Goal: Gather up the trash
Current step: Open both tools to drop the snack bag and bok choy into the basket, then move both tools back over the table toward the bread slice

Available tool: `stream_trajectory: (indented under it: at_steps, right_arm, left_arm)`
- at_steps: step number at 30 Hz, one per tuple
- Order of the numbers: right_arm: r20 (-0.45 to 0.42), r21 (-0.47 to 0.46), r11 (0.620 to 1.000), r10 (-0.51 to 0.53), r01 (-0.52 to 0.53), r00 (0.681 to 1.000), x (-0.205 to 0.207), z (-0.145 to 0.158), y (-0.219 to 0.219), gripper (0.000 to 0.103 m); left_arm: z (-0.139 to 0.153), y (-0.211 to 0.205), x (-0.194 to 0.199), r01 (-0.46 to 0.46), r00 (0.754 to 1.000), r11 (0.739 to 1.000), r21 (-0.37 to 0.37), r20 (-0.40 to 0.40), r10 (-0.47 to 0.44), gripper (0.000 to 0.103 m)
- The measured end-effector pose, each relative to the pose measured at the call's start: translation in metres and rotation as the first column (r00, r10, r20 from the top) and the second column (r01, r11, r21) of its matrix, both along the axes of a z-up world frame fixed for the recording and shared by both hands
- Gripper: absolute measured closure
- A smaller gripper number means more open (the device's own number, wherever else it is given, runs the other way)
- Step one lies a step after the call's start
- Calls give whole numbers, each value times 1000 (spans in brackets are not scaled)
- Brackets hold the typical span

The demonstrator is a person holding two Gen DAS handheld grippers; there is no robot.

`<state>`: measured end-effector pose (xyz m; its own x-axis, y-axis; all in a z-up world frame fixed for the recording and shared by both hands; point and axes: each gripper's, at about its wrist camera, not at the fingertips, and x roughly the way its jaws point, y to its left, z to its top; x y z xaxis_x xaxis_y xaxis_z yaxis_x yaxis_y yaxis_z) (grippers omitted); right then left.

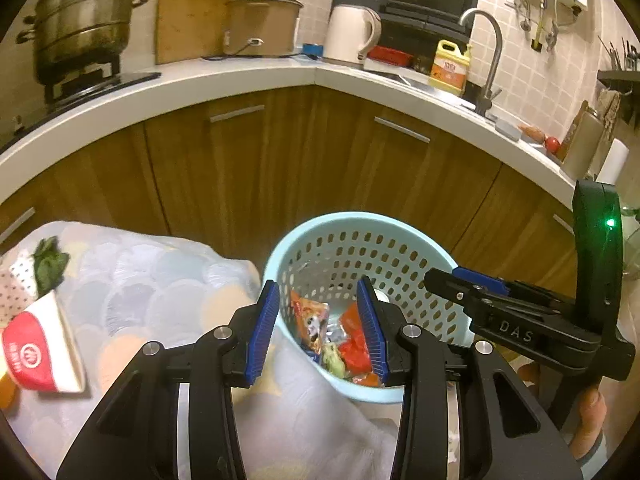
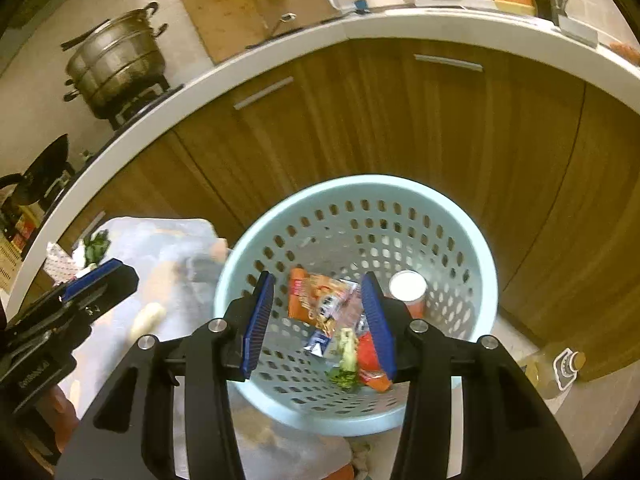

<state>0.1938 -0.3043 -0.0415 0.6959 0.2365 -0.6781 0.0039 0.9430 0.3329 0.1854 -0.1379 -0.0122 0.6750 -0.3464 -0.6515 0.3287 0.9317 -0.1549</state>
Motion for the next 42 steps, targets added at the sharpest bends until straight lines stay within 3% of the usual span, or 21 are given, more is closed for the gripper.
stream_trajectory:
  at_steps: [11,21,27,32,36,42]
  right_arm:
    - [81,-10,994,113,-113,990,-14,38,64,61]
    - [90,-80,959,278,-271,956,-25,46,154,61]
    - [72,-125,923,374,-363,925,-31,37,209,61]
    - [44,-143,902,417,-407,908,-33,22,241,61]
    - [3,-166,893,426,-419,905,-31,6,255,61]
    - [11,-188,889,426,-417,905,-32,6,258,60]
  left_arm:
    - [35,58,-41,-95,993,995,-41,72,98,65]
    - [52,159,-79,-297,946,950,-98,104,307,64]
    - [47,227,-98,-428,896,892,-148,64,440,62]
    - [37,267,-112,-497,861,851,-170,23,508,48]
    - [19,278,-114,-500,865,852,-152,-43,500,39]
    - [-15,269,-95,-468,878,880,-76,-153,454,38]
